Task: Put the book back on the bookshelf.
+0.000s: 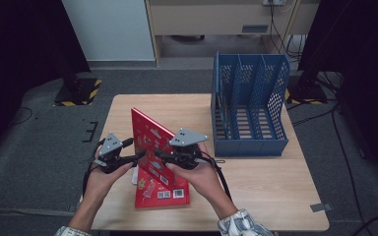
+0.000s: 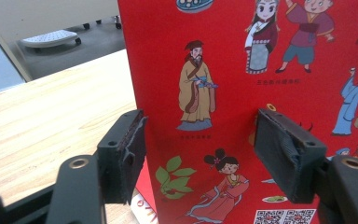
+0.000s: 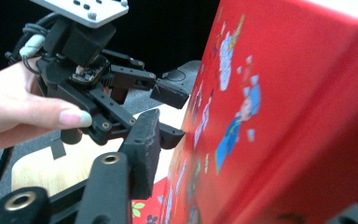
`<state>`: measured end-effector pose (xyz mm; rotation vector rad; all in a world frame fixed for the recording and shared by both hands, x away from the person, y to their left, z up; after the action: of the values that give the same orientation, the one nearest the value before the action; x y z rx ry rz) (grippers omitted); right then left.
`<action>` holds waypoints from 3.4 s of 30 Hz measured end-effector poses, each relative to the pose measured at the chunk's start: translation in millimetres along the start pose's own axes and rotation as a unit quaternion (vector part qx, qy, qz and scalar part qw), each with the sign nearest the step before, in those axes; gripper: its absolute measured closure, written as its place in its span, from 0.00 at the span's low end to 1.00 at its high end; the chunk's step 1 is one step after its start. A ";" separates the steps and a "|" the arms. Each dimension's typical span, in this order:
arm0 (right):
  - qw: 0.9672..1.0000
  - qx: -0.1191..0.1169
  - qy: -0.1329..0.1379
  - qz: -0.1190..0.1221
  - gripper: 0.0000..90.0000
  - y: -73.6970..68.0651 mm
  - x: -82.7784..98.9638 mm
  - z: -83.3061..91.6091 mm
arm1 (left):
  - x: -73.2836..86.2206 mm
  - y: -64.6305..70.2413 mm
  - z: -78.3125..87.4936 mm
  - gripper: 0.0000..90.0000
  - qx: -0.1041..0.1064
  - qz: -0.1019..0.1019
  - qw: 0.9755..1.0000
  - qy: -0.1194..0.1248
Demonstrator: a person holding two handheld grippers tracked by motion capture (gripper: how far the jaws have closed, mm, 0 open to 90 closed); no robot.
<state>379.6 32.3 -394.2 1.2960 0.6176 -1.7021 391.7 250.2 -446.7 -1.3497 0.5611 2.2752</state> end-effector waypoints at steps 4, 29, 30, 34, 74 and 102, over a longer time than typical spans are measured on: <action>1.000 0.002 0.007 -0.005 0.60 0.3 -3.3 0.4 | 3.5 -1.9 0.1 0.34 -0.004 0.004 1.000 -0.004; 0.998 0.027 0.039 -0.041 0.70 7.0 -17.7 -10.3 | 38.3 7.0 -10.7 0.28 0.005 0.014 0.999 -0.028; 0.998 0.027 0.040 -0.041 0.72 7.5 -17.5 -10.6 | 38.5 7.0 -10.7 0.28 0.006 0.014 0.999 -0.028; 0.998 0.026 0.042 -0.042 0.76 7.1 -17.8 -11.9 | 39.8 6.3 -10.1 0.27 0.008 0.019 0.999 -0.025; 0.993 0.076 0.068 -0.054 0.89 38.3 -14.2 30.1 | 85.1 -48.4 14.4 0.08 -0.094 0.031 0.988 -0.117; 0.987 0.126 0.062 -0.074 0.89 59.5 23.1 115.6 | 97.2 -64.5 12.2 0.04 -0.118 0.047 0.982 -0.141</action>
<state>372.3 -97.4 -370.5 1.5774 0.5961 -1.8783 376.9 325.4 -535.5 -1.0906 0.2721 2.6174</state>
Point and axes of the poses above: each handheld gripper's, and its own axes: z roughly backward along the jaws, x roughly out of its underside, y roughly to its right, the point moved 3 cm from there along -z, roughly forward along the jaws, and after that the axes turned 9 degrees about z, right-handed, at the moved point
